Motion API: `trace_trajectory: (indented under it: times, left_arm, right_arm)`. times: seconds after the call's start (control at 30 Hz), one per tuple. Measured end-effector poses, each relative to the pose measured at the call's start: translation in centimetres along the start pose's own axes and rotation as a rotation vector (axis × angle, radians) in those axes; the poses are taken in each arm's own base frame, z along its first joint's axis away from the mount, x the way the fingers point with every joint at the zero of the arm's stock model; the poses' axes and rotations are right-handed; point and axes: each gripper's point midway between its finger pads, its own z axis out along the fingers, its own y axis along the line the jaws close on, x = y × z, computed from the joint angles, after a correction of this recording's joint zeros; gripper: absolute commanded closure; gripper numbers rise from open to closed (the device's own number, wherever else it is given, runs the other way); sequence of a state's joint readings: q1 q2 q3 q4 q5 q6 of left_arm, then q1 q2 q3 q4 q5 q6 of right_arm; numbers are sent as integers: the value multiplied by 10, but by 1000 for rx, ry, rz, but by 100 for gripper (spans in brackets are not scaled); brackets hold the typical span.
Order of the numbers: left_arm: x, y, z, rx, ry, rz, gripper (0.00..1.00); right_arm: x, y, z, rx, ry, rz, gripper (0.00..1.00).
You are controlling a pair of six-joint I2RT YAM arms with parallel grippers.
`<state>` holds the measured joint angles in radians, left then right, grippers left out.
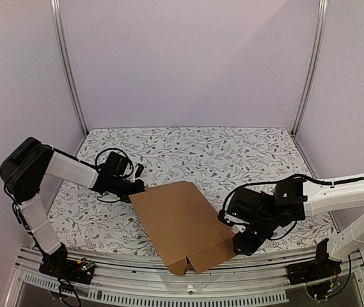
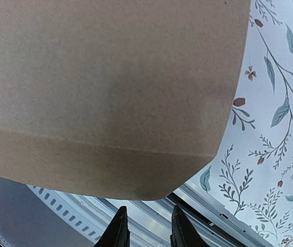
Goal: Fold the paper box
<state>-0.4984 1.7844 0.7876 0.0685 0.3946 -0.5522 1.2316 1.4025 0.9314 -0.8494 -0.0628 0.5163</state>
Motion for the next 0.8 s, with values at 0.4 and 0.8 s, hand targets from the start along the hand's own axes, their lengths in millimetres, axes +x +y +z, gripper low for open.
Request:
trace_trajectory:
  times: [0.4, 0.8]
  left_arm:
    - [17, -8, -1, 8, 5, 10, 91]
    - [37, -6, -11, 5, -8, -5, 91]
  right_arm:
    - [8, -5, 17, 5, 14, 92, 72]
    - [-14, -25, 36, 32, -53, 195, 72]
